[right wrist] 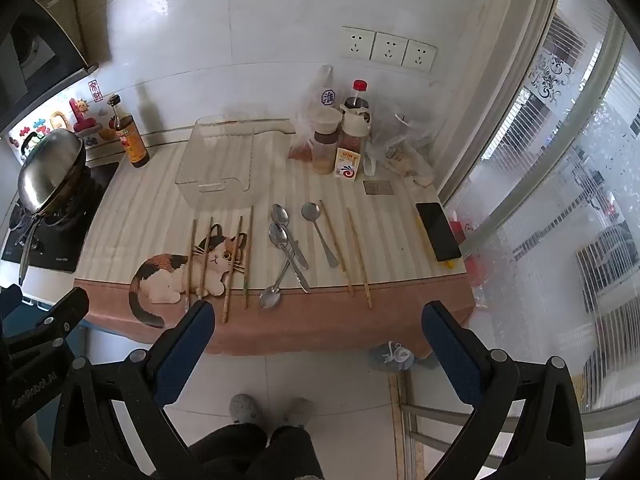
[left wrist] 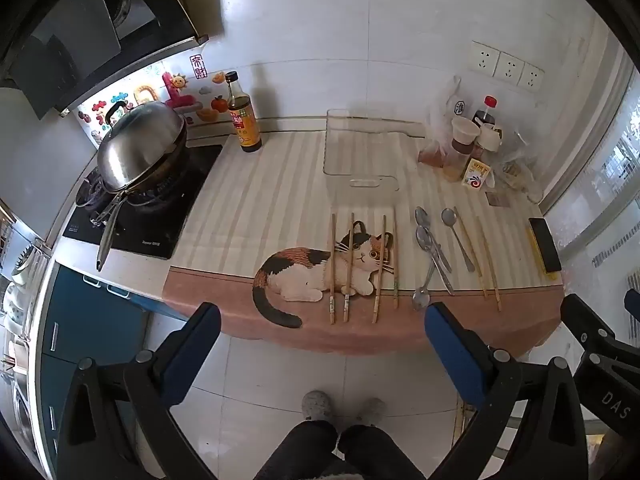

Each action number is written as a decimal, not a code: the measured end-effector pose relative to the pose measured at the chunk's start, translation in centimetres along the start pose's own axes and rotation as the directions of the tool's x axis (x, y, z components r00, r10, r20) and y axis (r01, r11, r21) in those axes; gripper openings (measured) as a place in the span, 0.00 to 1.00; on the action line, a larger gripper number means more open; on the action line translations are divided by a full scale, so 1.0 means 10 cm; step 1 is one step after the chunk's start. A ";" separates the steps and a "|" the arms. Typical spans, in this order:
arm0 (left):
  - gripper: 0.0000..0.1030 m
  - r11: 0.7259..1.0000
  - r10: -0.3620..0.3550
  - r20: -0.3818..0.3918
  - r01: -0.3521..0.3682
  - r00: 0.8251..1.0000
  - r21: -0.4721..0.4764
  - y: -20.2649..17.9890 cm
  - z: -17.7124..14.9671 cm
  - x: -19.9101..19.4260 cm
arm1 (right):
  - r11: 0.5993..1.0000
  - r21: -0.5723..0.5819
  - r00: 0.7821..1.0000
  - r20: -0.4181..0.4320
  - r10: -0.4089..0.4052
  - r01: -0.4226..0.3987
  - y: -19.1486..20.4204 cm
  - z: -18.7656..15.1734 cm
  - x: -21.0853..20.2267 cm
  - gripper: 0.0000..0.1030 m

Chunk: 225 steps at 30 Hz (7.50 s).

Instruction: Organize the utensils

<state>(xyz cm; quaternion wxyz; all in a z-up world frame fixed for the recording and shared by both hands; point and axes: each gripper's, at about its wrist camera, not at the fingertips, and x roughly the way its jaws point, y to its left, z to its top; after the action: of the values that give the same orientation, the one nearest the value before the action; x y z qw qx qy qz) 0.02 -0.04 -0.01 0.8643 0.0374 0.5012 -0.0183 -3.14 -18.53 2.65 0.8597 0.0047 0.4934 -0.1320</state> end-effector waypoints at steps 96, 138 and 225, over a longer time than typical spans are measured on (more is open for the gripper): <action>1.00 1.000 0.005 0.025 -0.006 1.000 0.023 -0.18 0.03 -0.06 | 0.999 0.028 0.999 -0.025 0.021 -0.020 -0.16 -0.03 0.08 1.00; 0.38 0.995 -0.025 -0.484 0.066 0.875 0.068 0.02 0.40 3.72 | 0.968 0.137 0.872 -0.422 0.248 -0.209 0.87 0.45 3.42 0.36; 0.04 0.953 -0.282 -0.369 0.215 0.886 -0.214 -0.28 2.95 3.84 | 0.899 0.169 0.820 -0.369 0.438 -0.404 1.27 2.94 4.38 0.07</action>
<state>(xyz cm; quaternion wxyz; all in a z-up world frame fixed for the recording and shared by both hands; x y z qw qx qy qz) 44.39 -5.05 -18.88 0.7358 -0.0968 0.6656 -0.0792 45.68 -20.11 -21.06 0.7481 0.1760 0.6383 0.0448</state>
